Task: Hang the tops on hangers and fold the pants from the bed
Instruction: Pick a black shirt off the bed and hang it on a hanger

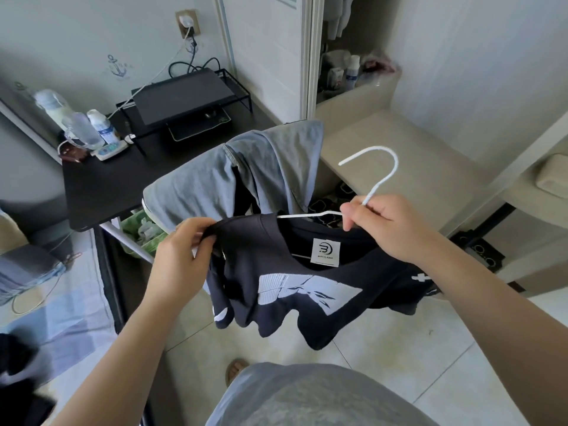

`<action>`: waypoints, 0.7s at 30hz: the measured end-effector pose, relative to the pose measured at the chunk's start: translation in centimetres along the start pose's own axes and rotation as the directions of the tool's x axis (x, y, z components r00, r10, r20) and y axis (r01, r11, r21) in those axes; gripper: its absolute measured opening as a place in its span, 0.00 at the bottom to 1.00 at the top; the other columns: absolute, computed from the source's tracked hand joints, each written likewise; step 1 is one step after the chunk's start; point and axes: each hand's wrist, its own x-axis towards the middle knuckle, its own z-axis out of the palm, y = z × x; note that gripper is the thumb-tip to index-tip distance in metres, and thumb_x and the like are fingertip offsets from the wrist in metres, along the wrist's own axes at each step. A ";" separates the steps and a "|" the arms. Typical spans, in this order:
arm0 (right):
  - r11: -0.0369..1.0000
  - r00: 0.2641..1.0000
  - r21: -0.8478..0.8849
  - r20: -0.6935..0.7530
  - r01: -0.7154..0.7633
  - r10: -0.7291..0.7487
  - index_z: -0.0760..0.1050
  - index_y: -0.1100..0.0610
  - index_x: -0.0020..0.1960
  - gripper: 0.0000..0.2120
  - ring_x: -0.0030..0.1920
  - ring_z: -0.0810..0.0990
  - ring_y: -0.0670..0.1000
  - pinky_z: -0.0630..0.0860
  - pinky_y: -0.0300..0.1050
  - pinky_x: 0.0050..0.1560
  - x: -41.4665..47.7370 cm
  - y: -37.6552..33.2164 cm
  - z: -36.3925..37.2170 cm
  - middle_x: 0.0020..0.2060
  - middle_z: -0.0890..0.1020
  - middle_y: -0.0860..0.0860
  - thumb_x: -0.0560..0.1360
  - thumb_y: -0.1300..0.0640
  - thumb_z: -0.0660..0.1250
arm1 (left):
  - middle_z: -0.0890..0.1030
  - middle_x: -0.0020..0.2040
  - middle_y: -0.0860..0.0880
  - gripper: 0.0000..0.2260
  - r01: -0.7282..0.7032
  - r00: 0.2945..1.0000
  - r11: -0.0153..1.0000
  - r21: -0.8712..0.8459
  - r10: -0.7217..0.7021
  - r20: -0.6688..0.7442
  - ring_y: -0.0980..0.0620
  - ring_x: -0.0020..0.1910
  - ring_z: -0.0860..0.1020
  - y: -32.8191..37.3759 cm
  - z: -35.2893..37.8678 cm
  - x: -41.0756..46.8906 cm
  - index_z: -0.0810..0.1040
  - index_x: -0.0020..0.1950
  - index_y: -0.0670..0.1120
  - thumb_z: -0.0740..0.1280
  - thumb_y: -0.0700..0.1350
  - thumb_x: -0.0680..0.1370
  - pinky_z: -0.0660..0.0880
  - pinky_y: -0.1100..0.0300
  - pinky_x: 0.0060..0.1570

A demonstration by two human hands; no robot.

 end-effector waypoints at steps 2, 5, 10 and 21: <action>1.000 1.000 -0.025 0.025 -0.016 0.017 0.79 0.49 0.37 0.21 0.25 0.62 0.45 0.62 0.38 0.29 -0.3 0.2 -0.2 0.23 0.63 0.47 0.74 0.35 0.58 | 0.77 0.49 0.72 0.21 -0.019 0.998 1.000 0.023 0.021 -0.060 0.68 0.48 0.78 0.2 0.0 -0.3 0.77 0.52 0.63 0.66 0.34 0.79 0.73 0.72 0.50; 0.992 0.996 -0.119 0.085 -0.031 0.041 0.78 0.49 0.37 0.21 0.24 0.62 0.45 0.64 0.36 0.28 -0.3 0.6 -0.2 0.21 0.64 0.46 0.76 0.36 0.58 | 0.79 0.50 0.69 0.15 -0.065 0.991 0.997 0.038 0.069 -0.117 0.65 0.49 0.77 -0.4 -0.2 -0.4 0.80 0.55 0.53 0.64 0.34 0.80 0.73 0.68 0.49; 0.987 0.998 -0.147 0.032 -0.057 0.063 0.78 0.48 0.36 0.17 0.23 0.63 0.45 0.64 0.35 0.28 -0.2 0.9 0.3 0.20 0.64 0.45 0.81 0.44 0.63 | 0.79 0.49 0.59 0.17 -0.154 0.985 0.987 -0.051 0.149 -0.087 0.55 0.52 0.78 -0.1 -0.7 -0.5 0.80 0.51 0.54 0.63 0.30 0.79 0.74 0.64 0.51; 0.993 0.997 0.085 -0.027 0.080 -0.078 0.83 0.46 0.42 0.14 0.28 0.70 0.52 0.65 0.40 0.31 -2.2 -0.1 2.8 0.29 0.78 0.52 0.77 0.41 0.62 | 0.79 0.47 0.59 0.22 0.121 0.990 0.993 -0.010 -0.122 -0.075 0.62 0.47 0.78 -1.1 -1.7 1.0 0.80 0.46 0.54 0.64 0.26 0.72 0.71 0.73 0.50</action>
